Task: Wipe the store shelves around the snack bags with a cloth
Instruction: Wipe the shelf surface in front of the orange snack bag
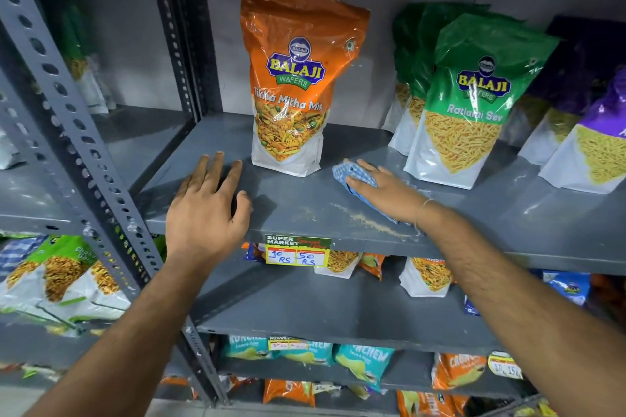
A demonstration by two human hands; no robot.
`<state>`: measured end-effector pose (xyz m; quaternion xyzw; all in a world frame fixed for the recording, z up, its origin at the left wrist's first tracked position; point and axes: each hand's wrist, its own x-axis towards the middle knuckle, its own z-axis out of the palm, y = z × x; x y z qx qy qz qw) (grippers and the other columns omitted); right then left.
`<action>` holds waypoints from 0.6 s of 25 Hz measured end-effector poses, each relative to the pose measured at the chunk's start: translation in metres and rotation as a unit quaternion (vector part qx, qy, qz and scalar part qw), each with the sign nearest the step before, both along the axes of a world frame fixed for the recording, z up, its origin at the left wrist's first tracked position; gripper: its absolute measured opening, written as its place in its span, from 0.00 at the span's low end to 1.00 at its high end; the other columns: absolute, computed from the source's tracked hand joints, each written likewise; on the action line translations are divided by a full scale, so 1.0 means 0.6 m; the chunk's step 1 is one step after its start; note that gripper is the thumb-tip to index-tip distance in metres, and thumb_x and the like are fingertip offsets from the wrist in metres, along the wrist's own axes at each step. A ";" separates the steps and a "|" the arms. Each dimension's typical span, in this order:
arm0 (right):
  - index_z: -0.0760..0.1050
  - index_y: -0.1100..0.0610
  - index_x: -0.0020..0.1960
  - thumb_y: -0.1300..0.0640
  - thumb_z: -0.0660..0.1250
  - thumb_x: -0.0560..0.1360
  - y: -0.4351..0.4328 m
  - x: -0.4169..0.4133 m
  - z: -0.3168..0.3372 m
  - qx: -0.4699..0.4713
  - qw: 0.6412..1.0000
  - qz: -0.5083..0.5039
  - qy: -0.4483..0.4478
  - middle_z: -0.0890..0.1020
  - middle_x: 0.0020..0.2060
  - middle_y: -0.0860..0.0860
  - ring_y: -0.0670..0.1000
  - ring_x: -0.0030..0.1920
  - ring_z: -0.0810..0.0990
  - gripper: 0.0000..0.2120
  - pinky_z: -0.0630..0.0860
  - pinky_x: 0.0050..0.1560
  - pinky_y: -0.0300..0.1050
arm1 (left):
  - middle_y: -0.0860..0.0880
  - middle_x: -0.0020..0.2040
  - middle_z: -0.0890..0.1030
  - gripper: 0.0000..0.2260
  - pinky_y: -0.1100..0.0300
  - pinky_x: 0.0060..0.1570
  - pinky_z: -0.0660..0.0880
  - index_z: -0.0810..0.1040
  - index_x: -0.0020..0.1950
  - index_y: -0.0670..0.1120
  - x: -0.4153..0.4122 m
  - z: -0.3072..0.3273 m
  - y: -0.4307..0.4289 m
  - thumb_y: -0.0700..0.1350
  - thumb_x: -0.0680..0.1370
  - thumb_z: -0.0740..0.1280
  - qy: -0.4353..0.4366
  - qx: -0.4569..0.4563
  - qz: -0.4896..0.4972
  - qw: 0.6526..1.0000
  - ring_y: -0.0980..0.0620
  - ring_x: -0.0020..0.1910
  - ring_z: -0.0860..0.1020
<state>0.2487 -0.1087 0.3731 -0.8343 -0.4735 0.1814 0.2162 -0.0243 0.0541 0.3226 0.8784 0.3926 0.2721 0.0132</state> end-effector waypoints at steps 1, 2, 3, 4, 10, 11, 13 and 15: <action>0.59 0.41 0.79 0.36 0.56 0.81 -0.010 -0.004 -0.007 0.011 1.000 0.004 0.003 0.63 0.79 0.45 0.53 0.78 0.60 0.28 0.56 0.79 0.53 | 0.44 0.82 0.67 0.27 0.38 0.72 0.71 0.69 0.79 0.49 0.000 -0.001 0.001 0.56 0.82 0.51 0.000 0.000 0.000 1.000 0.43 0.83 0.60; 0.62 0.41 0.77 0.34 0.55 0.80 -0.023 -0.014 -0.012 0.031 0.999 -0.002 0.005 0.66 0.77 0.43 0.52 0.77 0.63 0.28 0.58 0.78 0.53 | 0.44 0.82 0.67 0.27 0.39 0.72 0.70 0.69 0.79 0.49 0.000 -0.002 0.002 0.56 0.82 0.50 0.001 -0.001 0.002 1.000 0.43 0.83 0.60; 0.64 0.41 0.76 0.32 0.54 0.78 -0.037 -0.025 -0.018 0.054 0.998 -0.012 0.002 0.71 0.75 0.43 0.51 0.74 0.68 0.29 0.62 0.76 0.53 | 0.45 0.82 0.67 0.28 0.40 0.73 0.70 0.68 0.80 0.49 0.000 -0.003 0.003 0.56 0.82 0.50 0.003 -0.001 0.004 1.000 0.44 0.83 0.60; 0.67 0.43 0.75 0.32 0.53 0.78 -0.050 -0.037 -0.023 0.071 0.997 -0.026 -0.017 0.74 0.72 0.43 0.51 0.71 0.71 0.29 0.65 0.75 0.52 | 0.45 0.82 0.67 0.28 0.40 0.74 0.70 0.67 0.80 0.49 0.000 -0.004 0.003 0.56 0.82 0.50 0.005 -0.001 0.006 1.000 0.44 0.83 0.60; 0.65 0.50 0.77 0.41 0.52 0.83 -0.047 -0.117 -0.032 0.078 0.986 -0.092 -0.112 0.69 0.76 0.47 0.52 0.75 0.66 0.26 0.58 0.76 0.47 | 0.44 0.82 0.66 0.30 0.41 0.77 0.66 0.60 0.83 0.49 0.000 -0.004 0.005 0.57 0.82 0.48 0.017 -0.005 0.001 1.000 0.44 0.83 0.60; 0.64 0.50 0.78 0.42 0.52 0.83 -0.039 -0.127 -0.027 0.079 0.988 -0.070 -0.111 0.68 0.77 0.47 0.50 0.77 0.65 0.26 0.57 0.77 0.47 | 0.44 0.82 0.66 0.30 0.41 0.77 0.66 0.60 0.83 0.49 0.000 -0.004 0.004 0.57 0.82 0.48 0.018 -0.006 0.000 1.000 0.44 0.83 0.60; 0.64 0.49 0.78 0.43 0.54 0.83 -0.035 -0.142 -0.022 0.087 0.990 -0.018 -0.113 0.67 0.77 0.45 0.47 0.77 0.63 0.25 0.55 0.77 0.44 | 0.44 0.82 0.67 0.29 0.41 0.77 0.66 0.60 0.83 0.49 0.000 -0.004 0.003 0.56 0.83 0.48 0.019 -0.004 -0.003 1.000 0.44 0.83 0.60; 0.67 0.46 0.76 0.43 0.57 0.83 -0.050 -0.146 -0.022 0.095 0.991 0.031 -0.090 0.71 0.75 0.44 0.46 0.75 0.66 0.23 0.58 0.75 0.43 | 0.44 0.81 0.67 0.29 0.41 0.77 0.66 0.61 0.83 0.49 0.000 -0.004 0.005 0.56 0.83 0.49 0.018 -0.002 -0.007 1.000 0.43 0.83 0.61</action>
